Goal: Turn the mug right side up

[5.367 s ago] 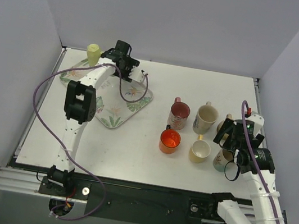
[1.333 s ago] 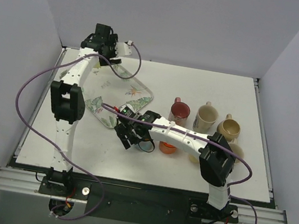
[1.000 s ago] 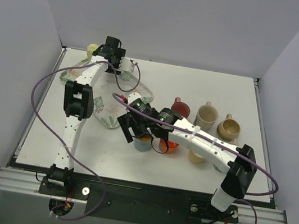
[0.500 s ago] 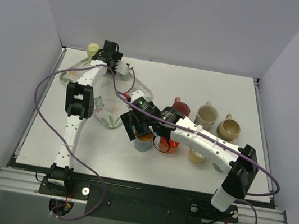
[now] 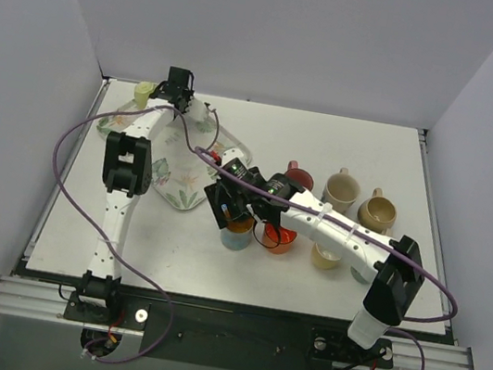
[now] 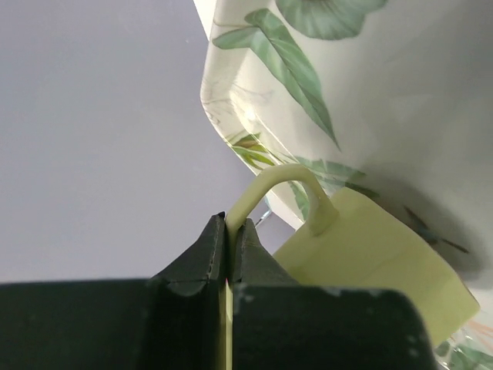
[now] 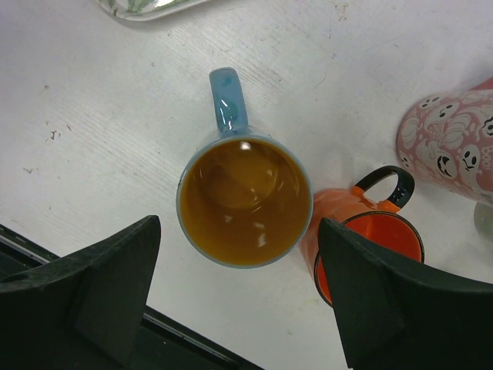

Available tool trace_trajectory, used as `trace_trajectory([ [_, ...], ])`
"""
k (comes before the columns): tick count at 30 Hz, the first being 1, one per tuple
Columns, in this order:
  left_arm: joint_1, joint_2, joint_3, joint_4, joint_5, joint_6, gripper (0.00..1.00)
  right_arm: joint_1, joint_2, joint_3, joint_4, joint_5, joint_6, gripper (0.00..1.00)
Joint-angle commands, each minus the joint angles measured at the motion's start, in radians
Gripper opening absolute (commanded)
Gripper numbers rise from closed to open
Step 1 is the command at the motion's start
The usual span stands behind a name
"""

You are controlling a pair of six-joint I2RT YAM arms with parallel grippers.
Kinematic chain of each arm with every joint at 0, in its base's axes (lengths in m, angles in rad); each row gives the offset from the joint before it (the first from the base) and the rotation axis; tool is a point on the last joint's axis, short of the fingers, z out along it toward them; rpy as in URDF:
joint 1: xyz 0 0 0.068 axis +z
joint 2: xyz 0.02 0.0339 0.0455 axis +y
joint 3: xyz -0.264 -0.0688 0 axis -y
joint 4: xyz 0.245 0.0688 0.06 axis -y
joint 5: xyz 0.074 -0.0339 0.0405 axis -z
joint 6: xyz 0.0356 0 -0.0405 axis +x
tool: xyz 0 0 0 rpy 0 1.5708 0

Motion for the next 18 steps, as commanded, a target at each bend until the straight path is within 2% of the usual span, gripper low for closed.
trace_trajectory([
  [1,-0.004,-0.137,-0.107,0.05,0.046,-0.113,0.0,-0.001,-0.054,-0.024,-0.034,0.039,0.01,0.78],
  [4,-0.015,-0.232,-0.2,0.154,0.069,-0.217,0.0,0.004,-0.072,-0.046,-0.029,0.048,0.015,0.78],
  [6,-0.015,-0.276,-0.199,0.171,0.11,-0.374,0.0,0.008,-0.088,-0.06,-0.028,0.06,0.019,0.78],
  [14,0.031,-0.47,-0.245,0.072,0.283,-0.939,0.0,0.01,-0.187,-0.09,-0.008,0.122,0.003,0.78],
  [17,0.05,-0.519,-0.213,-0.051,0.388,-1.107,0.0,0.008,-0.227,-0.058,-0.003,0.149,-0.027,0.78],
  [18,0.062,-0.543,-0.207,-0.101,0.47,-1.181,0.0,0.005,-0.237,-0.048,0.015,0.151,-0.037,0.78],
])
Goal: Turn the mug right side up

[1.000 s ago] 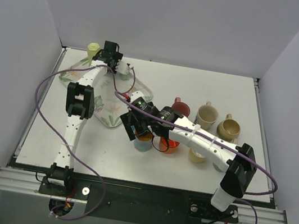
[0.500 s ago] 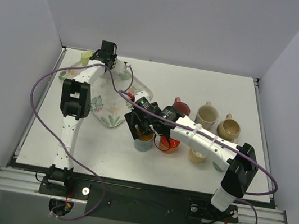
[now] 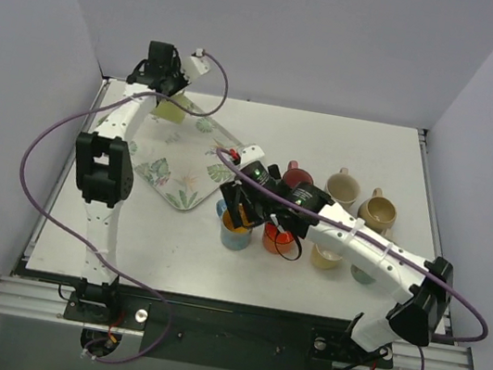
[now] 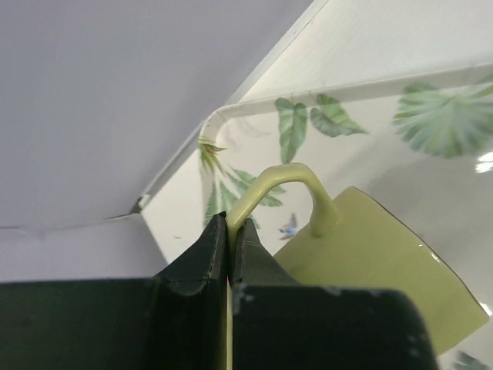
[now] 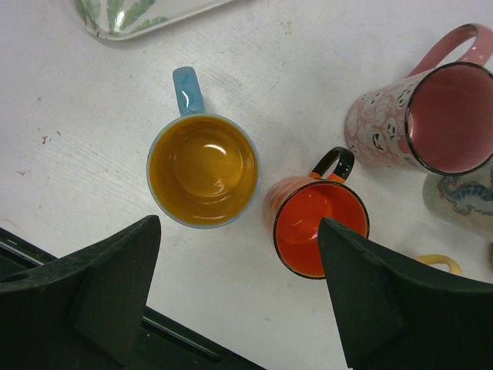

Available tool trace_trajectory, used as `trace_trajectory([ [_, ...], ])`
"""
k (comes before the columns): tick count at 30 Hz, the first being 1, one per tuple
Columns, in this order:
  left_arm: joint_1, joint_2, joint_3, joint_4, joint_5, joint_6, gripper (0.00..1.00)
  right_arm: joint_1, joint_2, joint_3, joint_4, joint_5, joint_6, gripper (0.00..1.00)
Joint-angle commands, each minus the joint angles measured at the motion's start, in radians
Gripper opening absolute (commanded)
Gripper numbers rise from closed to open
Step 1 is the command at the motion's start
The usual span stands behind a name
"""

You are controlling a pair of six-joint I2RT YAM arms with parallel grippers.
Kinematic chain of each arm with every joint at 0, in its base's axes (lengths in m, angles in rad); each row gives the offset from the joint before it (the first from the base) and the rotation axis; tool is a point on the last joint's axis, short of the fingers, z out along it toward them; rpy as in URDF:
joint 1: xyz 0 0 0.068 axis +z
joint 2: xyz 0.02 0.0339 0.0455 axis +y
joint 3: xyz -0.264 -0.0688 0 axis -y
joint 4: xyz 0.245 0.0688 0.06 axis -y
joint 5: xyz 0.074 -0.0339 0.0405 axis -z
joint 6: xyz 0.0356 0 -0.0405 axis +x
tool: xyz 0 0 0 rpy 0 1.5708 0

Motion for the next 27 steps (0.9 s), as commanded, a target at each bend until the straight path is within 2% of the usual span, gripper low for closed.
trace_trajectory([
  [1,0.05,-0.174,0.073,-0.115,0.24,-0.384,0.0,-0.002,-0.089,0.049,0.036,0.065,-0.041,0.79],
  [5,0.063,-0.254,0.081,-0.206,0.471,-0.592,0.0,-0.051,-0.133,0.049,0.231,-0.054,-0.031,0.83],
  [9,0.056,-0.377,-0.044,-0.187,0.683,-0.797,0.0,-0.142,-0.135,0.023,0.524,-0.295,0.107,0.92],
  [14,-0.006,-0.493,-0.168,-0.21,0.78,-0.831,0.0,-0.15,-0.074,0.089,0.682,-0.32,0.124,0.93],
  [19,-0.077,-0.547,-0.194,-0.258,0.835,-0.825,0.0,-0.151,-0.017,0.086,0.803,-0.343,0.137,0.88],
  [23,-0.121,-0.552,-0.18,-0.328,0.91,-0.802,0.0,-0.16,0.046,0.113,0.803,-0.374,0.126,0.77],
  [25,-0.123,-0.558,-0.18,-0.336,0.938,-0.802,0.0,-0.168,0.061,0.096,0.808,-0.383,0.124,0.68],
  [26,-0.123,-0.558,-0.18,-0.339,0.94,-0.802,0.0,-0.167,0.064,0.086,0.825,-0.389,0.124,0.55],
  [27,-0.126,-0.558,-0.18,-0.342,0.943,-0.799,0.0,-0.167,0.067,0.07,0.835,-0.392,0.127,0.32],
])
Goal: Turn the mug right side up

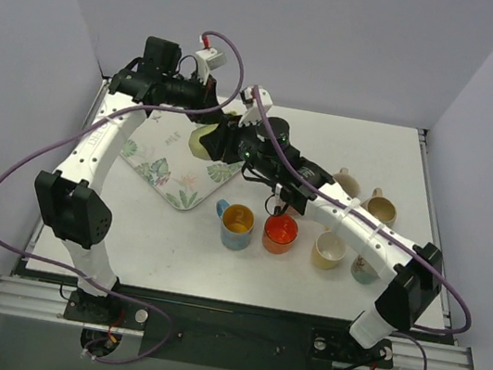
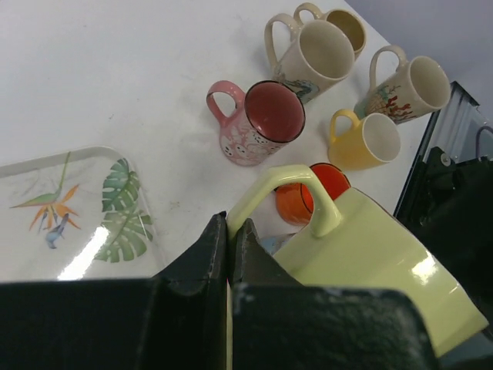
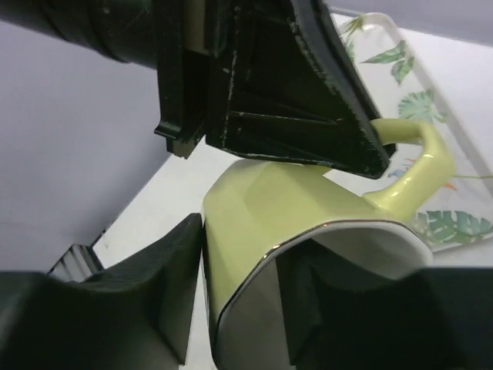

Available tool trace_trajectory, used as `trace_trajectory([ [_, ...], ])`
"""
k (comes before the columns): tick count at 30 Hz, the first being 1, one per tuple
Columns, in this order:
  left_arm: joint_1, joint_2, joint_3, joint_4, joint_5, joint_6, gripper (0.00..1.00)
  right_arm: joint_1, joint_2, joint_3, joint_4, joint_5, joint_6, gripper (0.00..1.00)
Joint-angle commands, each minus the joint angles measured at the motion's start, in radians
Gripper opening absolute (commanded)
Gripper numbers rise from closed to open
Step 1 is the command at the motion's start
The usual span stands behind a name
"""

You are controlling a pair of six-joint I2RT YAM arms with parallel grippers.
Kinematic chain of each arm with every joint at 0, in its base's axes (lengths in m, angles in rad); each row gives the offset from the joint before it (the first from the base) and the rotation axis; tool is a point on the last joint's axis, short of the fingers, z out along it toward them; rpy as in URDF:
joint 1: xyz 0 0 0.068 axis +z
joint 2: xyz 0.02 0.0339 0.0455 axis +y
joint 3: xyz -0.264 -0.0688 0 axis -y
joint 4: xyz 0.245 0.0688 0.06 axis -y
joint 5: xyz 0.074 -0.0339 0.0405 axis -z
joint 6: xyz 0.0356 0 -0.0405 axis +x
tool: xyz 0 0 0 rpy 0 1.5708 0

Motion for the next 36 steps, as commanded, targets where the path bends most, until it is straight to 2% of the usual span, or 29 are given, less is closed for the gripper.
trace_trajectory([
  [1,0.004,-0.064,0.024,-0.007,0.11,-0.01,0.0,-0.009,0.009,0.001,0.104,-0.044,0.013,0.17],
  [2,0.004,-0.06,0.023,-0.006,0.11,-0.007,0.0,-0.007,0.01,0.002,0.1,-0.038,0.013,0.0],
  [4,0.007,-0.054,0.021,0.001,0.093,-0.005,0.0,-0.007,0.016,0.024,0.054,-0.021,-0.013,0.0],
  [5,0.008,-0.051,0.023,0.01,0.059,0.001,0.06,-0.007,0.022,0.059,-0.019,0.003,-0.04,0.0],
  [6,0.01,-0.052,0.017,0.008,-0.009,0.01,0.17,-0.003,0.029,0.077,-0.062,0.017,-0.062,0.0],
  [7,0.008,-0.051,0.012,0.017,-0.05,0.039,0.47,-0.001,0.035,0.111,-0.142,0.062,-0.089,0.0],
  [8,0.008,-0.057,-0.002,0.024,-0.133,0.053,0.59,0.001,0.042,0.119,-0.176,0.083,-0.102,0.0],
  [9,0.017,-0.055,-0.019,0.043,-0.175,0.063,0.83,-0.001,0.045,0.125,-0.227,0.142,-0.112,0.0],
  [10,0.028,-0.051,-0.019,0.051,-0.238,0.067,0.83,-0.003,0.052,0.125,-0.25,0.17,-0.118,0.0],
  [15,0.146,-0.018,-0.002,0.102,-0.375,0.064,0.85,-0.01,0.12,0.171,-0.401,0.33,-0.14,0.0],
  [20,0.186,-0.043,-0.075,0.137,-0.524,0.128,0.87,-0.055,0.32,0.332,-0.622,0.365,-0.109,0.0],
  [25,0.186,-0.11,-0.236,0.209,-0.565,0.16,0.88,-0.079,0.412,0.384,-0.686,0.391,-0.065,0.0],
  [32,0.188,-0.126,-0.304,0.238,-0.573,0.171,0.91,-0.121,0.51,0.395,-0.686,0.285,-0.019,0.0],
  [36,0.188,-0.13,-0.315,0.245,-0.579,0.172,0.92,-0.134,0.559,0.419,-0.683,0.276,-0.011,0.0],
])
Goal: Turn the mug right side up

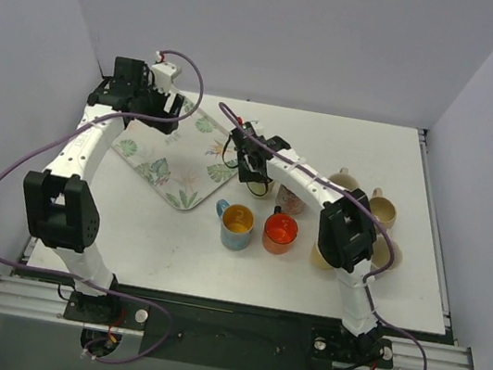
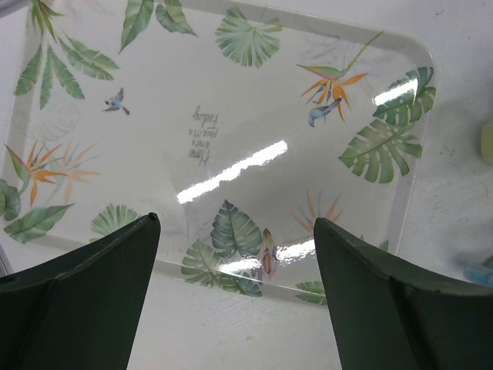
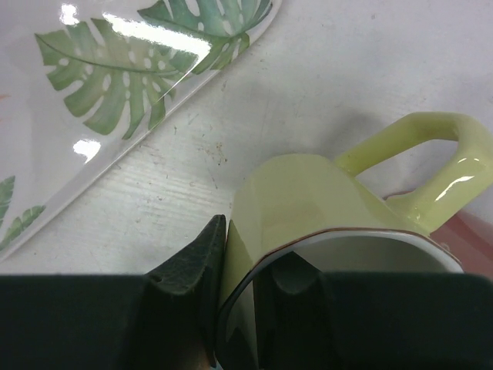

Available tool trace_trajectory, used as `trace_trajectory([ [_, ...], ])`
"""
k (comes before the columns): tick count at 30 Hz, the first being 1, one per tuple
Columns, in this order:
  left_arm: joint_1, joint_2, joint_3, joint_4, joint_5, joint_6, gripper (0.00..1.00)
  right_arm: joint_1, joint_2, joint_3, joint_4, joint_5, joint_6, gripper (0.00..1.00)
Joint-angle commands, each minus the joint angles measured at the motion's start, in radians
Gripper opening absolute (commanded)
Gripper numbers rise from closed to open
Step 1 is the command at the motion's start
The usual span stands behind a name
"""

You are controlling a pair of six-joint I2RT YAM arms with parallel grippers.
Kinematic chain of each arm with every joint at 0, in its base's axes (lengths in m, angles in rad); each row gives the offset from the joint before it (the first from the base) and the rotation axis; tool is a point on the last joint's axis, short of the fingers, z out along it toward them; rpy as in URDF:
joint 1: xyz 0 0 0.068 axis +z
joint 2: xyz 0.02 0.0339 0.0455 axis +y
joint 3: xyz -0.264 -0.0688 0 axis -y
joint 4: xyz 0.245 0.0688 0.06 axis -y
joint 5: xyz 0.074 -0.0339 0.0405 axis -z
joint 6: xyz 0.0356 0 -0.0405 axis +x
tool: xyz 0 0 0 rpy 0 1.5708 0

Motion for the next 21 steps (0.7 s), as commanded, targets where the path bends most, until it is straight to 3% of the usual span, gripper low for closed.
trace_trajectory([
  [1,0.001,-0.069,-0.002,0.078,-0.013,0.018,0.92,-0.015,0.031,0.078,0.002,-0.004,0.024,0.0],
  [11,0.0,-0.069,-0.015,0.084,-0.016,0.027,0.93,-0.016,0.091,0.133,-0.003,-0.062,0.037,0.04],
  [13,0.0,-0.073,-0.021,0.089,-0.015,0.026,0.93,-0.013,0.081,0.13,-0.004,-0.065,0.034,0.21],
  [14,0.0,-0.075,-0.025,0.092,-0.015,0.026,0.93,-0.01,0.065,0.127,-0.003,-0.067,0.031,0.38],
  [17,0.0,-0.081,-0.05,0.104,-0.018,0.023,0.93,0.008,0.005,0.113,-0.007,-0.061,-0.008,0.65],
  [18,0.0,-0.087,-0.056,0.109,-0.02,0.018,0.93,0.013,-0.03,0.113,-0.011,-0.053,-0.015,0.8],
  [20,0.0,-0.095,-0.078,0.127,-0.024,0.0,0.93,0.019,-0.104,0.106,-0.02,-0.053,-0.051,0.91],
  [21,0.0,-0.098,-0.093,0.141,-0.027,-0.011,0.93,0.019,-0.127,0.097,-0.02,-0.056,-0.074,0.91],
])
